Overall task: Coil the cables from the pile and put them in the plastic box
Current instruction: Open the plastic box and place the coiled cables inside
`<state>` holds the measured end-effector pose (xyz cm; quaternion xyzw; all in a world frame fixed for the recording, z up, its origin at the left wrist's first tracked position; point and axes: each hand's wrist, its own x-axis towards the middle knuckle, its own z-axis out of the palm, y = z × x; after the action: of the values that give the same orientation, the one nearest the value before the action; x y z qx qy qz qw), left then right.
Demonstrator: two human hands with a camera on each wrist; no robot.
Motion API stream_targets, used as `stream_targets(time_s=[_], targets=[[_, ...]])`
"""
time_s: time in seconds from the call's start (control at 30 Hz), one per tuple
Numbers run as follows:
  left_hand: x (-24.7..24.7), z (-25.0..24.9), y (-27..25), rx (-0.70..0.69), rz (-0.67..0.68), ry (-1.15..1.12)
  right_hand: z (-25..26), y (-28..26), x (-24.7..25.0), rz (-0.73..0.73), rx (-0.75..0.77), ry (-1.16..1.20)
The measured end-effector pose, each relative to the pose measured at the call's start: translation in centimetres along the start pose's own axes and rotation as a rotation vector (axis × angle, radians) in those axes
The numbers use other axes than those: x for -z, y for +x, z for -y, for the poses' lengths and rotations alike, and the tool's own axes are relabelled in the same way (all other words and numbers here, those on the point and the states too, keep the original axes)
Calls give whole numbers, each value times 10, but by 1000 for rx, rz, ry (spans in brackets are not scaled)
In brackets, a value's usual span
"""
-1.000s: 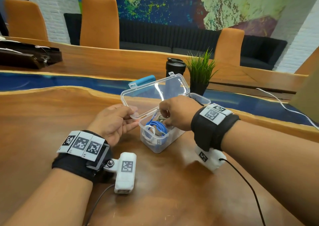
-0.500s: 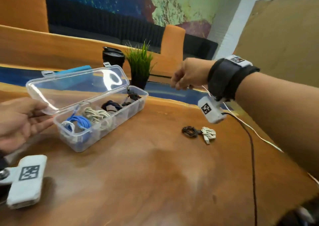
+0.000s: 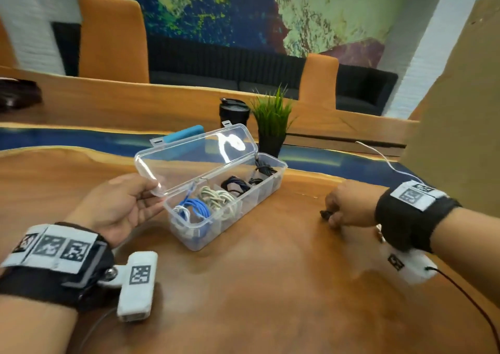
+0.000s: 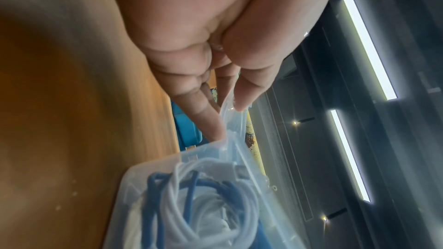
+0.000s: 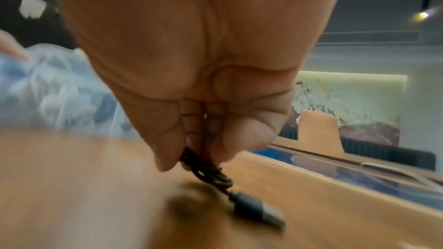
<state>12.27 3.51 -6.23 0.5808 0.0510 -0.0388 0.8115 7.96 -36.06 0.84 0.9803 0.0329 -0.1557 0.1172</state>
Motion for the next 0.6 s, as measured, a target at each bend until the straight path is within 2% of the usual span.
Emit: stream_targets(time_s=[0.07, 0.17, 0.23, 0.3, 0.37, 0.5, 0.6], targets=[[-2, -1, -2, 23, -18, -8, 11, 2, 24, -115, 22, 279], [-8, -3, -7, 2, -11, 27, 36, 0, 61, -319, 110, 873], [-7, -3, -7, 0, -13, 20, 58, 2, 76, -419, 165, 1020], [-8, -4, -9, -4, -8, 29, 80, 12, 81, -450, 205, 987], [-7, -4, -10, -6, 10, 26, 98, 28, 79, -420, 228, 864], [-7, -2, -8, -10, 15, 47, 122, 55, 66, -312, 259, 340], [-9, -2, -8, -15, 30, 49, 129, 64, 59, -312, 253, 272]])
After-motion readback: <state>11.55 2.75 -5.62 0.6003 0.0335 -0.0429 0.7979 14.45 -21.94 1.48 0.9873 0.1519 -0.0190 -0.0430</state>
